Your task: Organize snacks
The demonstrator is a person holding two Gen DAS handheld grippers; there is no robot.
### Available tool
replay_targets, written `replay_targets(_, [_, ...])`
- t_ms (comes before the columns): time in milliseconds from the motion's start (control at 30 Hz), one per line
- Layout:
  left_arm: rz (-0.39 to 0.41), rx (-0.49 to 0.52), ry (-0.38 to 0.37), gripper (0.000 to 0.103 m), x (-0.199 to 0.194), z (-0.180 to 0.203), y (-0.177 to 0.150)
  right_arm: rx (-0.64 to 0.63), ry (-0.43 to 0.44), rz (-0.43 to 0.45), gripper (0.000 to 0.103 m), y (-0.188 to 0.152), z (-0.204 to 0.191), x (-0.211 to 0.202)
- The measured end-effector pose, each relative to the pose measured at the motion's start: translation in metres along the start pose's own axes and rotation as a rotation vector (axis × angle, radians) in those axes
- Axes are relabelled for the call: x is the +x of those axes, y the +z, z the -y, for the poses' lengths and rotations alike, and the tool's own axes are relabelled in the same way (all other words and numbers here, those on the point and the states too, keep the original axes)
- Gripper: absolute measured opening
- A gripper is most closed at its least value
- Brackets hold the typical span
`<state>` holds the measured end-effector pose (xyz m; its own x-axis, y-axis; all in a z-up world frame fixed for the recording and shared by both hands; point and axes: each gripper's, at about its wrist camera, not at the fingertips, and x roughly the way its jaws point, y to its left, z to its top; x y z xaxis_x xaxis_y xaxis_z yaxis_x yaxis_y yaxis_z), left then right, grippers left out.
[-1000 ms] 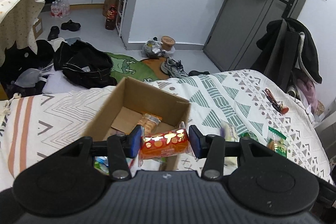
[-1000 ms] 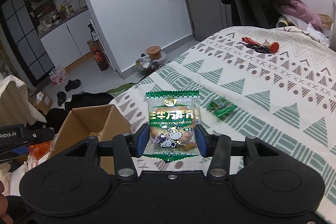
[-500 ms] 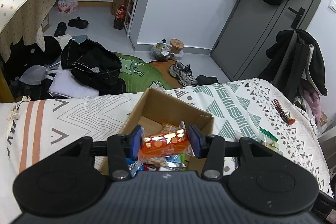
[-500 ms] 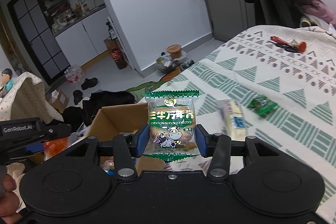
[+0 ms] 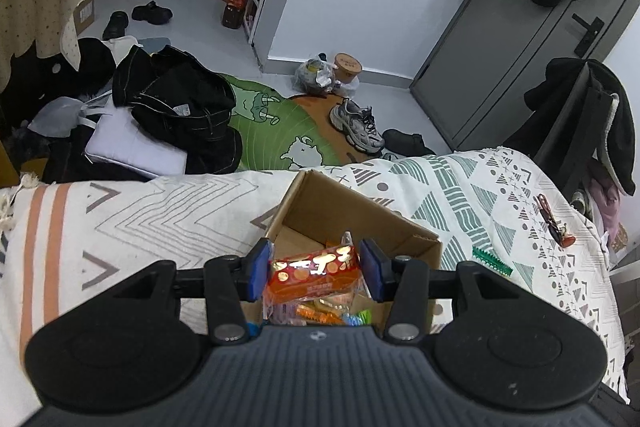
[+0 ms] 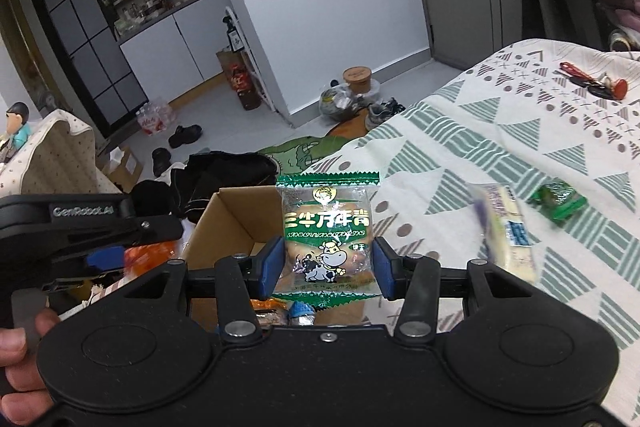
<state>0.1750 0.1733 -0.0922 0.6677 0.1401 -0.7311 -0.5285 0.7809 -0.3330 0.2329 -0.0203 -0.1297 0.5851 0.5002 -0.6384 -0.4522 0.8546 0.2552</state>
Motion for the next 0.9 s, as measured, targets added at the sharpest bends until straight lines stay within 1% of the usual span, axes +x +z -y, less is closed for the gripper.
replay_targets(133, [-0.025,-0.003,-0.002,0.047,0.015,-0.001,0.009,0.016,0.012,-0.014,0.046,0.004,-0.004,0.012])
replay_targets(267, [-0.033,-0.009,-0.01,0.047,0.028,0.0,0.017,0.018,0.027,-0.033,0.046,0.004,-0.009,0.024])
replay_targets(367, [-0.036,-0.016,-0.033,0.052,0.035,0.001,0.021,0.017,0.033,-0.043,0.046,0.004,-0.011,0.031])
replay_targets(500, [-0.044,-0.015,-0.027,0.064,0.04,0.001,0.023,0.016,0.048,-0.057,0.046,0.003,-0.013,0.037])
replay_targets(533, [-0.041,-0.013,-0.025,0.065,0.04,0.001,0.023,0.013,0.058,-0.06,0.046,0.003,-0.014,0.038])
replay_targets(600, [-0.039,-0.005,-0.013,0.069,0.039,0.0,0.024,0.007,0.072,-0.067,0.048,0.002,-0.016,0.04])
replay_targets(667, [-0.041,-0.005,-0.003,0.072,0.039,-0.001,0.025,0.006,0.062,-0.074,0.056,0.001,-0.018,0.041])
replay_targets(767, [-0.045,-0.014,0.009,0.075,0.036,-0.004,0.025,0.003,0.053,-0.081,0.057,0.0,-0.017,0.039])
replay_targets(900, [-0.059,-0.014,0.018,0.082,0.029,-0.005,0.022,0.012,0.044,-0.082,0.057,-0.001,-0.015,0.029])
